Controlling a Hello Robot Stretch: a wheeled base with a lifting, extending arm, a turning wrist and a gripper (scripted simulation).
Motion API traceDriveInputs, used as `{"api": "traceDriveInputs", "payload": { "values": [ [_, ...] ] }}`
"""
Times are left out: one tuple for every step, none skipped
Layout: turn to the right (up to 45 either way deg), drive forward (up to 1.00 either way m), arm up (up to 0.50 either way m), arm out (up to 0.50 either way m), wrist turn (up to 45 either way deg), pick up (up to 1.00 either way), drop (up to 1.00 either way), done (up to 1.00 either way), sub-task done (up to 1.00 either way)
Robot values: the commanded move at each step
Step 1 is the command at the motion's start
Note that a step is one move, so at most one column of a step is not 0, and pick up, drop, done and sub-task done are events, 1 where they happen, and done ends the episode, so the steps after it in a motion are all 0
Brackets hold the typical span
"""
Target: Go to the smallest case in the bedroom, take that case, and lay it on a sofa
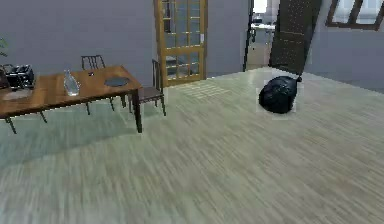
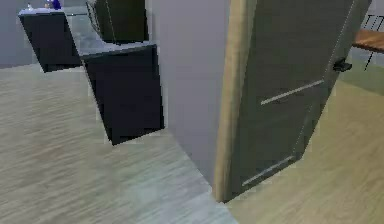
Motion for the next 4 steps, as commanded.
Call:
{"api": "traceDriveInputs", "payload": {
  "values": [
    [39.0,0.0,0.0,0.0,0.0,0.0,0.0,0.0,0.0],
    [0.0,1.0,0.0,0.0,0.0,0.0,0.0,0.0,0.0],
    [3.0,0.0,0.0,0.0,0.0,0.0,0.0,0.0,0.0],
    [0.0,1.0,0.0,0.0,0.0,0.0,0.0,0.0,0.0]
  ]
}}
